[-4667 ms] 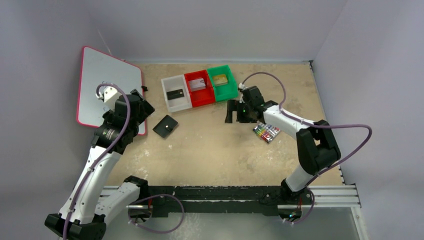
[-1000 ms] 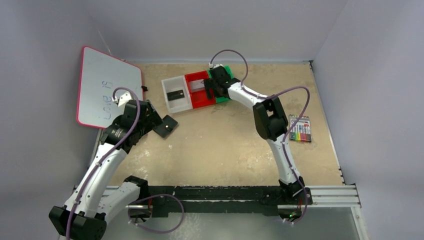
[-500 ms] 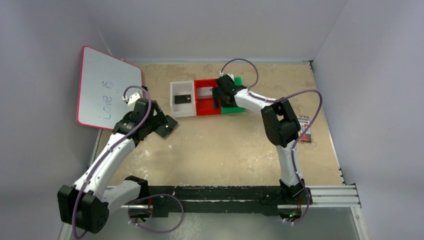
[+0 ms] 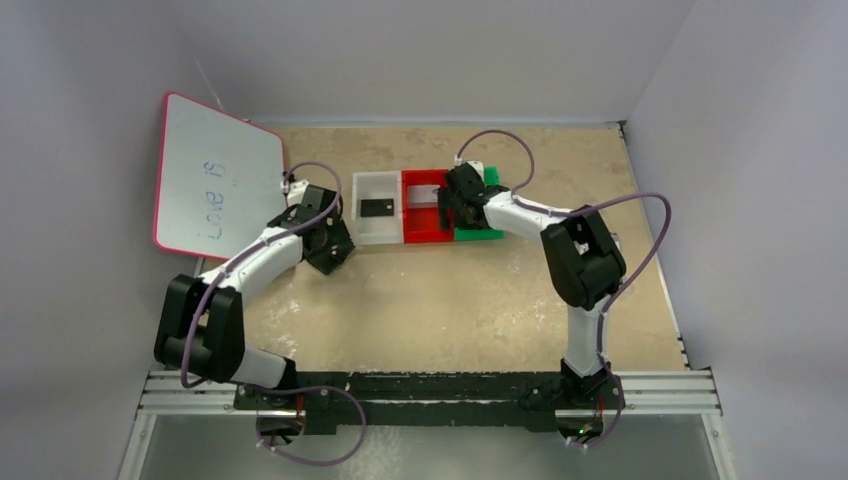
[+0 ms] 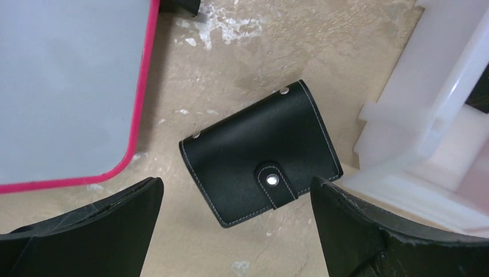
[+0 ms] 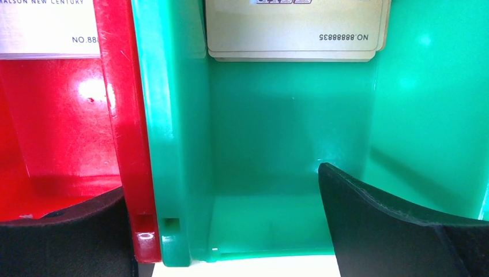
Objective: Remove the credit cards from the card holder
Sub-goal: Move the storage box to the center of the board.
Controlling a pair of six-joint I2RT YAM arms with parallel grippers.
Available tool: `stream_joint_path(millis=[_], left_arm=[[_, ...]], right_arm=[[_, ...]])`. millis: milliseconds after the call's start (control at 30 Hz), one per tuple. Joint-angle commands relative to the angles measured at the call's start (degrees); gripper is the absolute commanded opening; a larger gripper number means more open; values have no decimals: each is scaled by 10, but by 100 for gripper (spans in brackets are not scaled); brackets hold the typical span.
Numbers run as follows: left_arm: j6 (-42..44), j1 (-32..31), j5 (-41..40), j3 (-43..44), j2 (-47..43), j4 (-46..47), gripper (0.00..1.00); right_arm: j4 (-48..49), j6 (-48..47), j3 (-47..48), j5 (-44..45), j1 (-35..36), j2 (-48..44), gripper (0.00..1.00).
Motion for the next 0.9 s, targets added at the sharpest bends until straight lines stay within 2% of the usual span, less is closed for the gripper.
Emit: stream_joint_path(millis=[0, 167, 300, 500, 667, 867], left_arm=[[31, 4, -17, 39, 35, 52, 99], [31, 25, -19, 65, 76, 48, 98], [15, 72, 35, 68, 91, 85, 97], [28, 73, 70, 113, 175, 59, 93], [28, 72, 107, 65, 184, 74, 88], [6, 63, 126, -23, 135, 92, 77]], right_arm=[[-8, 26, -42, 32, 1, -35, 96], [-7, 44, -81, 36, 1, -55, 96], [-4, 52, -99, 33, 1, -70, 96], [-10, 58, -95, 28, 1, -81, 96], [-12, 61, -96, 24, 2, -97, 96], [-1, 70, -146, 32, 2, -124, 96]])
